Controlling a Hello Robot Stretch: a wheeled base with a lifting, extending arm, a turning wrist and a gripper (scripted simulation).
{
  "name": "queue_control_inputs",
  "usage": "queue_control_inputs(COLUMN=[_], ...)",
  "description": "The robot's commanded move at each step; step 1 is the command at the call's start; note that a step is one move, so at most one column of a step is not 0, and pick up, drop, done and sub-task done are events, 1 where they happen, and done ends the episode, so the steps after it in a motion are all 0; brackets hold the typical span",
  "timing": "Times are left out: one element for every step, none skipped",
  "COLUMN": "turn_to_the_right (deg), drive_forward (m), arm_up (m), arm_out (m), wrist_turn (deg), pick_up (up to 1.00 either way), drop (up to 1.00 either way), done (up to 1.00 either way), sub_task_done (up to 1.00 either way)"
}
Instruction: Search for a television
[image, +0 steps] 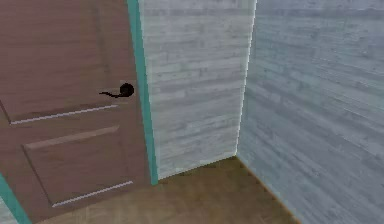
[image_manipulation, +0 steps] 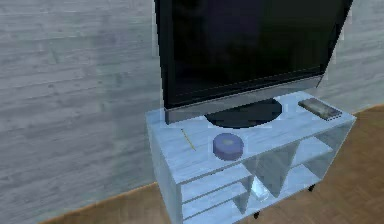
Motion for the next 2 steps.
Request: queue_control_inputs(turn_to_the_right=[27.0, 0.0], drive_forward=[0.0, 0.25], arm_up=[0.0, 0.0], arm_out=[0.0, 0.0], wrist_turn=[0.0, 0.0], pick_up=[0.0, 0.0], drop=[0.0, 0.0], done=[0.0, 0.0], sub_task_done=[0.0, 0.0])
